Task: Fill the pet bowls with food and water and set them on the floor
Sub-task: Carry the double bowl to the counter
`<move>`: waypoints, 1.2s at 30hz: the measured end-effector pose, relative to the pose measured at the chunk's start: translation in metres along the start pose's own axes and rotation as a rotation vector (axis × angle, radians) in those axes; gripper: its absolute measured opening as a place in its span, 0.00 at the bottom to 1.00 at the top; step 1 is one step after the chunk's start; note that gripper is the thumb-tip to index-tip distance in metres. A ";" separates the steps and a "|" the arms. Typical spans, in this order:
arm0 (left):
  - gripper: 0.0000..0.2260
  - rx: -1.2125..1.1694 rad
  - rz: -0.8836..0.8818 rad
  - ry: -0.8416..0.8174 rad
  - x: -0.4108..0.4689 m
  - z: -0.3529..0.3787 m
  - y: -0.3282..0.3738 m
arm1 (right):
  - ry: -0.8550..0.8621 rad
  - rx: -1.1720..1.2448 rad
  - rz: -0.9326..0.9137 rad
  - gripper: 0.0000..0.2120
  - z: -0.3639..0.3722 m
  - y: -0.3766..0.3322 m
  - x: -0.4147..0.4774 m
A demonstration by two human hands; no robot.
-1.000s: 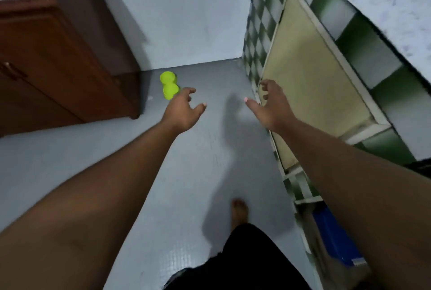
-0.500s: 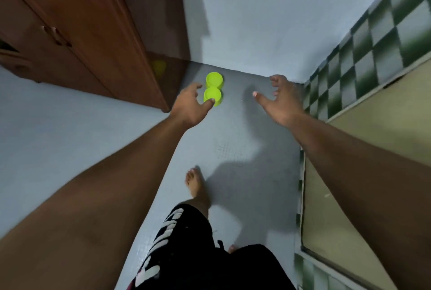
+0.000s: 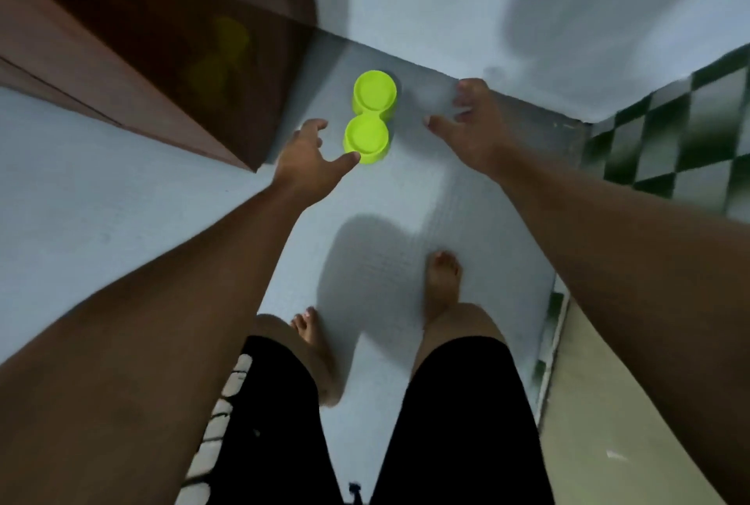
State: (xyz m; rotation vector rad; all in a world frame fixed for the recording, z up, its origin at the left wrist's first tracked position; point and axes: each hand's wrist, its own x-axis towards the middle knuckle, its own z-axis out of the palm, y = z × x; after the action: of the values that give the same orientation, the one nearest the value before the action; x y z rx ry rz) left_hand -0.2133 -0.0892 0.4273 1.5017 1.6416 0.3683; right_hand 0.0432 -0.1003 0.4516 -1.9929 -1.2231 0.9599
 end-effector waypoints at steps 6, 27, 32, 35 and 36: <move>0.39 -0.058 -0.096 0.046 0.135 0.116 -0.077 | -0.151 -0.051 -0.052 0.41 0.072 0.116 0.174; 0.31 -0.599 -0.398 0.339 0.272 0.308 -0.183 | -0.262 -0.467 -0.091 0.44 0.230 0.230 0.432; 0.24 -0.609 -0.332 0.416 0.268 0.290 -0.160 | -0.145 -0.303 -0.060 0.34 0.211 0.222 0.415; 0.25 -0.616 -0.325 0.482 0.258 0.260 -0.140 | -0.032 -0.193 -0.020 0.26 0.183 0.198 0.382; 0.25 -0.613 -0.290 0.494 0.250 0.244 -0.127 | 0.013 -0.169 -0.018 0.20 0.168 0.184 0.366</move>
State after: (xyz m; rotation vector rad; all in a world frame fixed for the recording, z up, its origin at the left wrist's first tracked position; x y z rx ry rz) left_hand -0.0944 0.0317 0.0972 0.7320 1.8534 1.0327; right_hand 0.1066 0.1819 0.1161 -2.1100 -1.3523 0.8576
